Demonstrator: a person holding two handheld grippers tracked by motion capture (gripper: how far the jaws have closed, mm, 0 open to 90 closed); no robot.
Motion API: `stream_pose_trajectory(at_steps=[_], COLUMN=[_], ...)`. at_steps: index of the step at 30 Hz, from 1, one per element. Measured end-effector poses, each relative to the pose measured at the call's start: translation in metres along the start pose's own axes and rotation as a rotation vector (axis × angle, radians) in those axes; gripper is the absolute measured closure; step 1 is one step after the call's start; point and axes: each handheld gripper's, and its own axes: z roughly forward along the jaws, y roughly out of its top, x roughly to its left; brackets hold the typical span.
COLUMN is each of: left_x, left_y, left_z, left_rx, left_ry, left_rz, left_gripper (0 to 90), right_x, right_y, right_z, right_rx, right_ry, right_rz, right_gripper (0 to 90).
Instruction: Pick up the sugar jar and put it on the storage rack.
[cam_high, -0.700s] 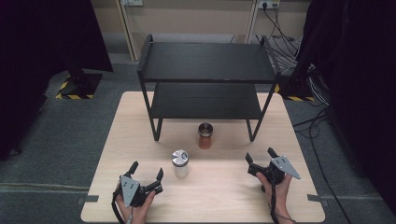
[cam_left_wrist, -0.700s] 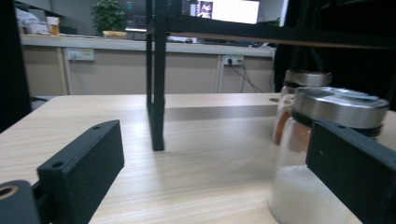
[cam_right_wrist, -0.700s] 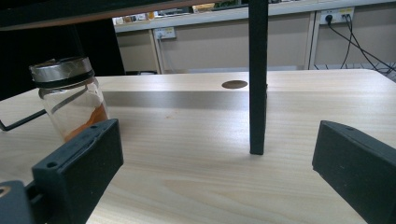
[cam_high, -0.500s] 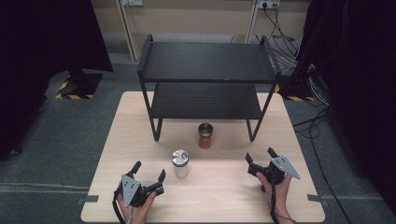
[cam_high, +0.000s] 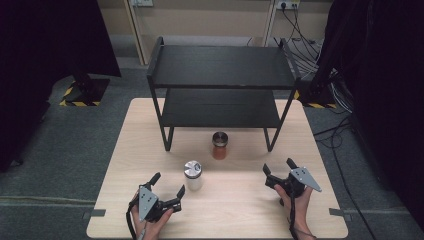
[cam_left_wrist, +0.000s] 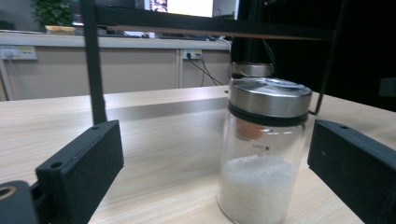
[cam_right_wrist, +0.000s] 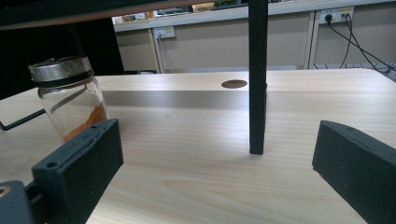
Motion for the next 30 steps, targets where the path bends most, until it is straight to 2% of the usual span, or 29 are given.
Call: stream_pose_trajectory(at_steps=[11, 30], left_x=[-0.001, -0.012], left_y=[0.007, 0.015], left_z=[0.009, 0.033], left_rx=[0.044, 0.088], left_ry=[-0.039, -0.08], left_rz=[0.015, 0.019], left_gripper=[3.4, 3.8], right_x=[0.0, 0.001], right_y=[0.0, -0.001], right_z=[0.0, 0.0], right_rx=[-0.001, -0.004], right_ry=[-0.002, -0.003], right_rz=[0.004, -0.002], right_gripper=[2.1, 2.2])
